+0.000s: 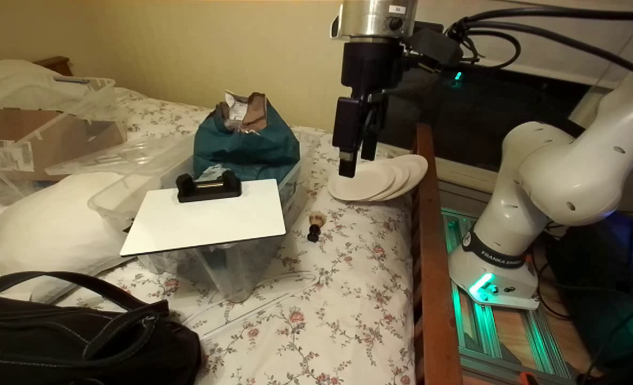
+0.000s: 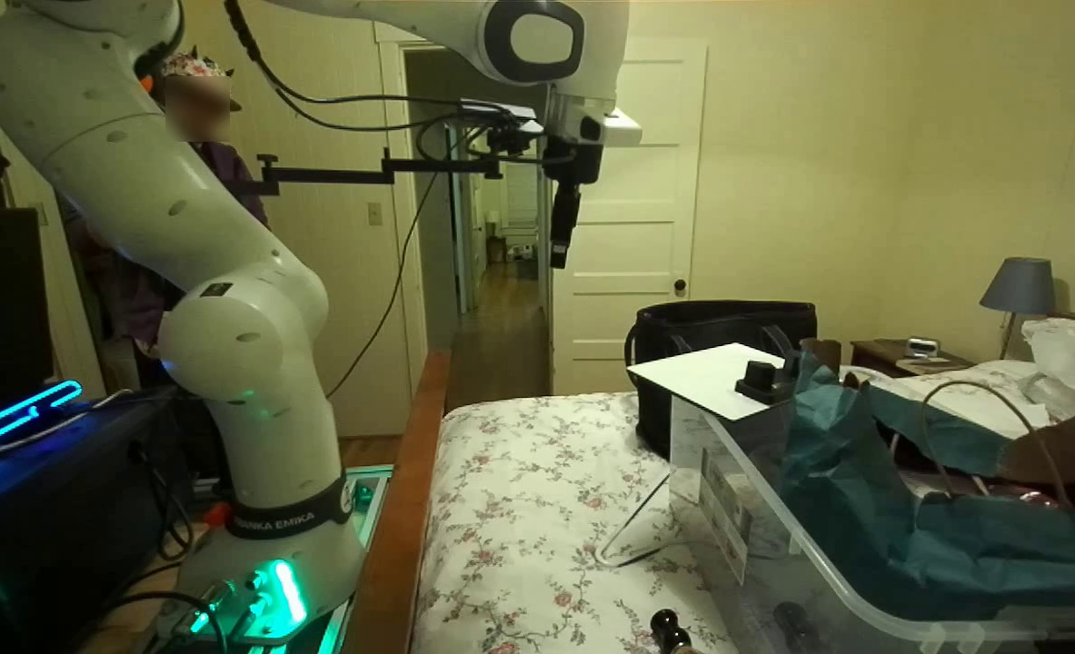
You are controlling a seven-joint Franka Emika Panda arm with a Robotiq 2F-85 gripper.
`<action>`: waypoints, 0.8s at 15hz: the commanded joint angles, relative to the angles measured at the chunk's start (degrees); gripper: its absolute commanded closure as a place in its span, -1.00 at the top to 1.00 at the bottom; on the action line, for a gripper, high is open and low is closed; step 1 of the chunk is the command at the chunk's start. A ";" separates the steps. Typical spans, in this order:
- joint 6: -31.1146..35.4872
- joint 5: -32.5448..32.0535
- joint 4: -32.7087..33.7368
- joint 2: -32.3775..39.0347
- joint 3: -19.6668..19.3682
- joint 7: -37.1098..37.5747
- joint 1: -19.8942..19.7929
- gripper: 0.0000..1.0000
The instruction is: Rub the brush over the white object
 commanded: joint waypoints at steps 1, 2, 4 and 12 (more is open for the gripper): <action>2.46 3.00 1.07 2.98 -0.94 3.79 -2.66 1.00; 3.98 2.87 1.01 4.60 -1.47 4.28 -3.70 1.00; 7.33 2.95 -0.63 6.64 -2.61 5.95 -5.80 1.00; 32.14 1.81 -15.43 15.15 -4.28 17.58 -11.03 1.00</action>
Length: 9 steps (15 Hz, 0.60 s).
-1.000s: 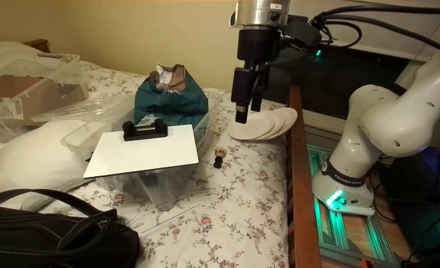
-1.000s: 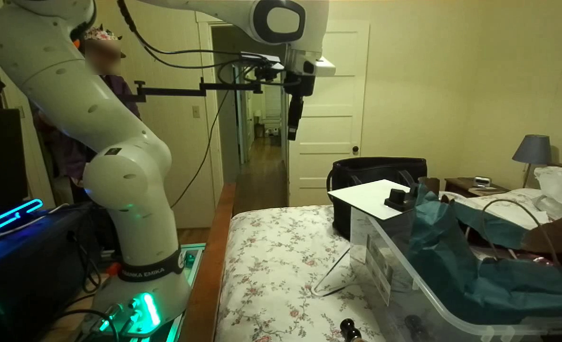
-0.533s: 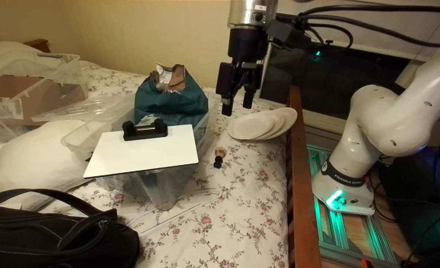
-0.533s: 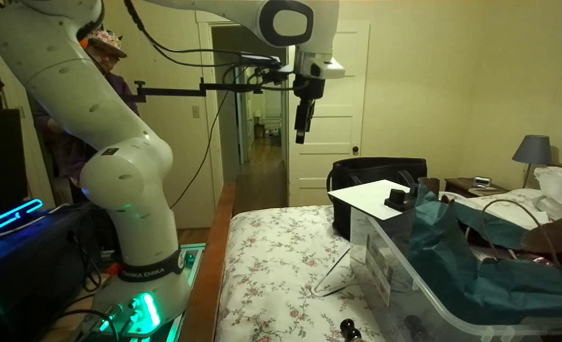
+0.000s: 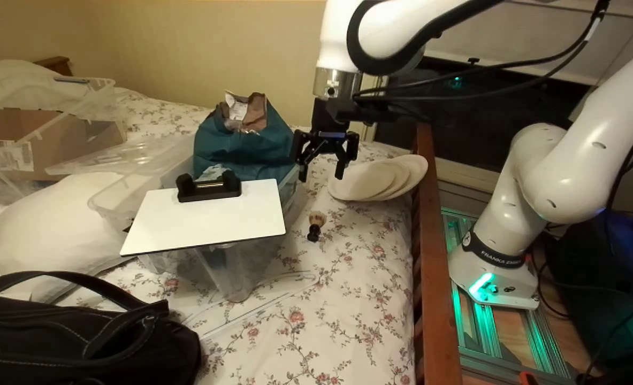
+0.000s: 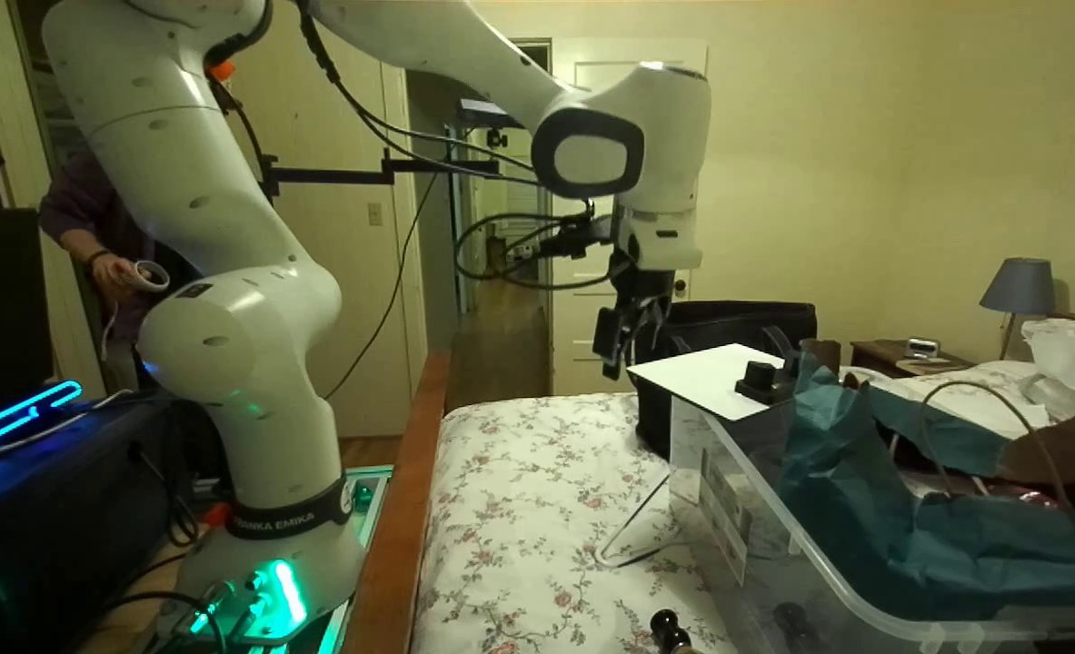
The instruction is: Rub the brush over the white object
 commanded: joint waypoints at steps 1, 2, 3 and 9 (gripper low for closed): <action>13.75 0.66 -7.43 4.36 0.27 7.67 -0.11 1.00; 18.13 0.29 -9.29 6.38 0.27 9.87 -0.11 1.00; 22.14 -0.15 -11.13 8.15 0.29 12.40 -0.09 1.00; 25.14 -0.55 -12.80 10.36 -1.49 13.31 1.28 1.00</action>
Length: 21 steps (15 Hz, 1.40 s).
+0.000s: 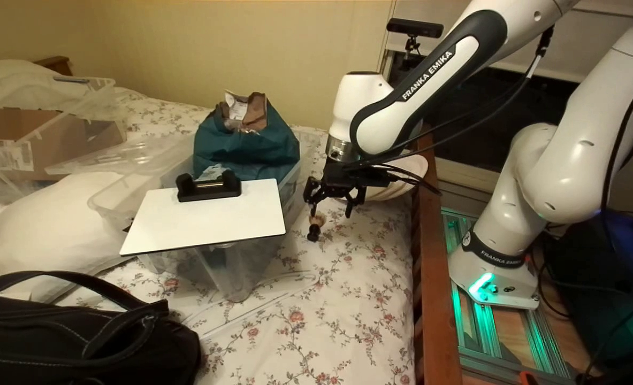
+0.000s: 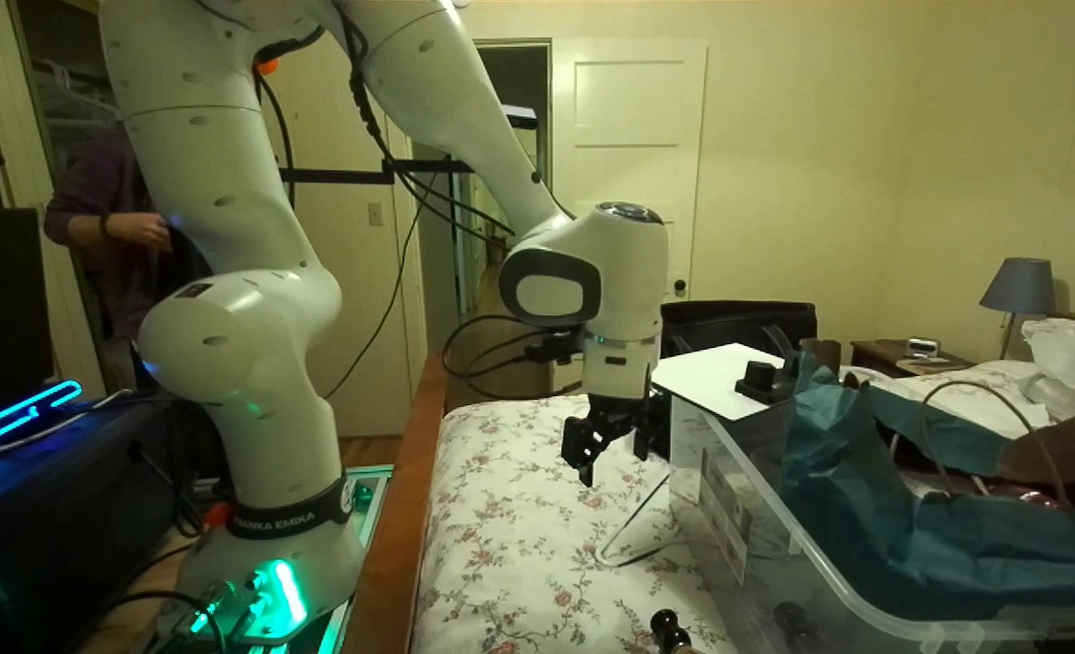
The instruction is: Rub the brush over the white object
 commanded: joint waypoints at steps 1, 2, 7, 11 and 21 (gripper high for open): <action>-0.10 -0.49 0.12 -0.07 -1.48 0.49 1.38 1.00; -0.10 -0.49 0.21 -0.08 -1.48 0.60 1.38 1.00; 4.17 0.76 2.87 6.82 -3.22 8.57 0.35 1.00; 7.40 3.67 4.12 12.91 -4.84 10.33 1.52 1.00; 20.59 8.93 8.05 25.22 -4.00 8.95 0.44 1.00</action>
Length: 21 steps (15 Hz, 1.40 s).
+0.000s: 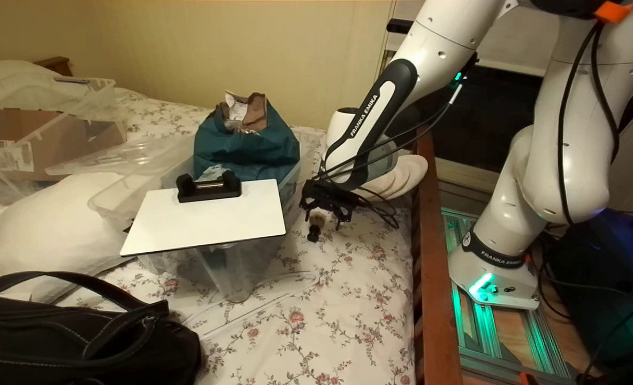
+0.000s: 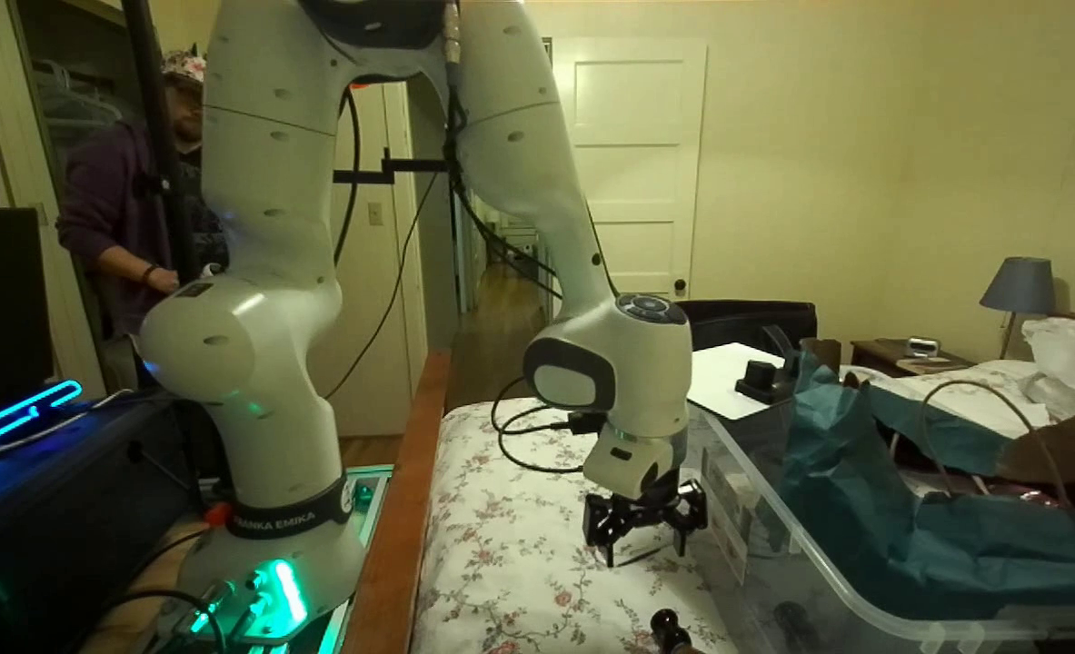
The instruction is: Rub the brush over the white object
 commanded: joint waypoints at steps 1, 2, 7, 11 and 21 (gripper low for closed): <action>3.53 -0.12 3.36 5.37 0.19 -0.26 0.22 1.00; 4.08 -0.87 3.88 6.67 -0.44 0.40 0.75 1.00; 5.13 -1.86 6.78 11.80 -4.11 1.46 4.47 1.00; 4.93 -2.34 9.29 15.05 -6.78 1.97 7.20 0.93; 5.41 -4.87 13.49 21.69 -14.18 4.24 14.28 0.25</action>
